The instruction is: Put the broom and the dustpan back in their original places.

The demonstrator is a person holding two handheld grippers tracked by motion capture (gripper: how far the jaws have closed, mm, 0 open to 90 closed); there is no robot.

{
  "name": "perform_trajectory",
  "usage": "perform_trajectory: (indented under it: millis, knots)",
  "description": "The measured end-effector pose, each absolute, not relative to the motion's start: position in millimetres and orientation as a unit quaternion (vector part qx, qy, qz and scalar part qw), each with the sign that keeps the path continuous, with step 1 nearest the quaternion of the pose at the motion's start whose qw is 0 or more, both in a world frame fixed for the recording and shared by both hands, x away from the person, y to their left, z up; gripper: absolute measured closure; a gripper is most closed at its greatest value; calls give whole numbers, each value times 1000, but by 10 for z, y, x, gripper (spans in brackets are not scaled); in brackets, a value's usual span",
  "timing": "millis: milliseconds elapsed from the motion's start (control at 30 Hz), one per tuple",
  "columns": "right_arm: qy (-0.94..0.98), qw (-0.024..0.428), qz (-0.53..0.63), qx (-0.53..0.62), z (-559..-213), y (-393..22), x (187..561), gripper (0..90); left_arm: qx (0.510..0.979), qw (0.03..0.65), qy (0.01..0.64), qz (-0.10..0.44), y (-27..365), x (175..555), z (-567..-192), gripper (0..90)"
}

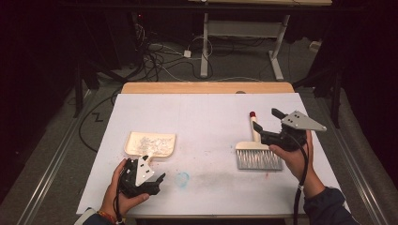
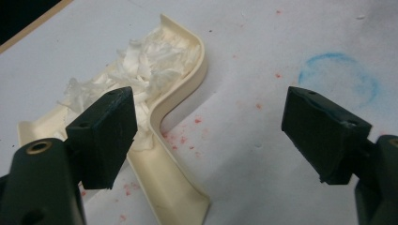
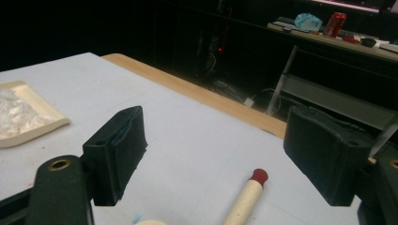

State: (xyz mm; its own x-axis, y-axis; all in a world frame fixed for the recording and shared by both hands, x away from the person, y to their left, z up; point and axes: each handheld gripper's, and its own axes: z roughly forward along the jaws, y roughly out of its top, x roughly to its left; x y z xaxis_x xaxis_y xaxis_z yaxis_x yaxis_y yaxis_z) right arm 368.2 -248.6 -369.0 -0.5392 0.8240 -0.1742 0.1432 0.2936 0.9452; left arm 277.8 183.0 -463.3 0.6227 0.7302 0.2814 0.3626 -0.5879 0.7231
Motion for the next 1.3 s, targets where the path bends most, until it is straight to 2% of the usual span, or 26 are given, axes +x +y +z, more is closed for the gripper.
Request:
perform_trajectory:
  millis: [767,1300]
  knots:
    - [745,349,483,300,-3851,-2691,3192,227,843,316,312,303,1832,2753,-4623,175]
    - [757,343,463,309,-4201,-2970,3048,226,836,318,328,304,1863,2789,-4614,175]
